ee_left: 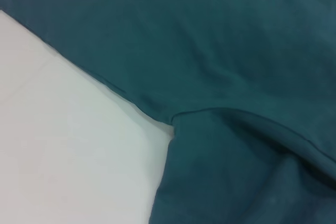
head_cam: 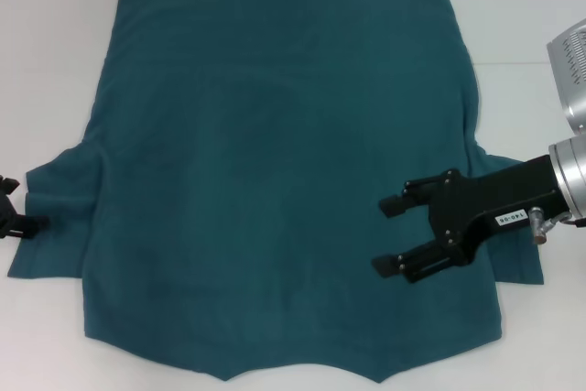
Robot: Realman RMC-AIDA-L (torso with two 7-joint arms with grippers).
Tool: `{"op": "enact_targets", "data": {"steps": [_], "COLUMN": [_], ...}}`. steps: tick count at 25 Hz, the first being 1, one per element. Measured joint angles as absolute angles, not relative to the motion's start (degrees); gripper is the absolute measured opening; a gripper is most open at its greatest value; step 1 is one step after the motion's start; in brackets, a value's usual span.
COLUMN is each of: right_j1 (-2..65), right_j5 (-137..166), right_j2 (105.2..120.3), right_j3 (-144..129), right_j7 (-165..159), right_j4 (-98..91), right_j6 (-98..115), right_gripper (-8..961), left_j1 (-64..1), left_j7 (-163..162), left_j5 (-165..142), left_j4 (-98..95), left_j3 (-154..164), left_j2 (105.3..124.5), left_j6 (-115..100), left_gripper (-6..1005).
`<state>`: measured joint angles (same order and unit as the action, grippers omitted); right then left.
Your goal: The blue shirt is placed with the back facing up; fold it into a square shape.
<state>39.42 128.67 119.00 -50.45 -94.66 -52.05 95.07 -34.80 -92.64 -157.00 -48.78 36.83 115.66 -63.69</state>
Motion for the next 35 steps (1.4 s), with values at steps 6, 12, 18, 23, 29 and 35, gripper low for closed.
{"op": "enact_targets", "data": {"steps": [6, 12, 18, 23, 29, 35], "right_j1": [39.68, 39.84, 39.90, 39.78, 39.47, 39.11], "right_j5": [128.67, 128.67, 128.67, 128.59, 128.34, 128.19], "right_j2": [119.14, 119.24, 119.27, 119.27, 119.27, 119.27], "right_j3": [-50.45, -50.45, -50.43, -50.12, -49.99, -49.58], "right_j7": [-94.66, -94.66, -94.66, -94.66, -94.66, -94.66], "right_j4": [-52.05, -52.05, -52.03, -52.03, -52.03, -52.03], "right_j6": [94.92, 94.82, 94.63, 94.47, 94.56, 94.56], "right_gripper": [927, 927, 927, 927, 927, 927], "left_j1": [-35.30, -35.41, -35.42, -35.70, -35.99, -36.09], "left_j7": [-92.47, -92.08, -92.20, -92.83, -93.85, -95.33], "left_j5": [-157.16, -157.29, -157.46, -157.63, -158.88, -162.76], "left_j4": [-47.43, -46.79, -46.79, -47.04, -47.46, -52.97], "left_j3": [36.94, 38.99, 40.08, 40.64, 40.63, 40.60], "left_j2": [115.60, 115.86, 116.02, 116.10, 116.11, 116.97], "left_j6": [-62.33, -61.15, -60.79, -61.33, -61.80, -64.59], "left_gripper": [694, 567, 345, 131, 45, 44]}}
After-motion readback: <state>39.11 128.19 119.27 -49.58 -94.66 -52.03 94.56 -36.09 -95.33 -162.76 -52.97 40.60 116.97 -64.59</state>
